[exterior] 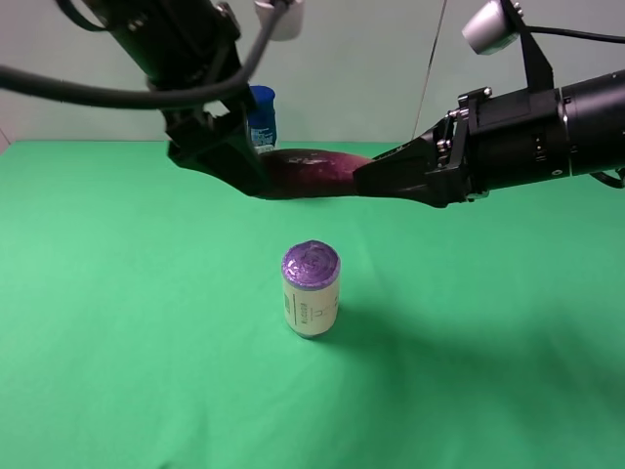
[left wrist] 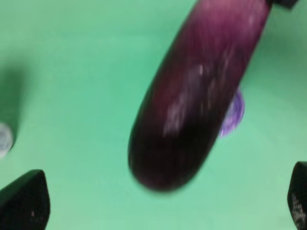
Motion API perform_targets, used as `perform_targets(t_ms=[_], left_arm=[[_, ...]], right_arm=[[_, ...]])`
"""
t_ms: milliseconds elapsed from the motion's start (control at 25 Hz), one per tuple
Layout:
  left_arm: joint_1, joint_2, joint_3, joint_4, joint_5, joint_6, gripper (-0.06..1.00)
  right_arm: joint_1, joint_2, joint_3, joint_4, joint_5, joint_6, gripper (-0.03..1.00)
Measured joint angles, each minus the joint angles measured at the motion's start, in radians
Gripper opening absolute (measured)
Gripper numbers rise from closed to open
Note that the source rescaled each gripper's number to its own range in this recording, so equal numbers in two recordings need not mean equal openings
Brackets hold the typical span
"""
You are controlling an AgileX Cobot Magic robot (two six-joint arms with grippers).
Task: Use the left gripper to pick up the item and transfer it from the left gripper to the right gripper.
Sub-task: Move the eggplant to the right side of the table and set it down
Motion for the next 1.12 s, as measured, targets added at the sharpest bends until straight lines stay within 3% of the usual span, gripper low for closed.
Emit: perform_targets(t_ms=[440,720,960,1120], left_arm=[[0.000,-0.134,0.000,0.171,0.166,-0.340,1.00],[0.000,-0.217,0.000,0.186,0.169,-0.515,1.00],[0.000,-0.342,0.011,0.261,0.170,-0.685,1.00],[0.000,-0.466,0.101,0.308,0.169,-0.782,1.00]], right_arm=[[0.000,0.000,0.000,-0.005,-0.028,0.011,0.02],[0.000,0.000,0.000,-0.047,-0.061,0.046,0.02],[0.000,0.000,0.000,-0.072,-0.085,0.063,0.02],[0.000,0.000,0.000,-0.074,-0.102,0.071,0.02]])
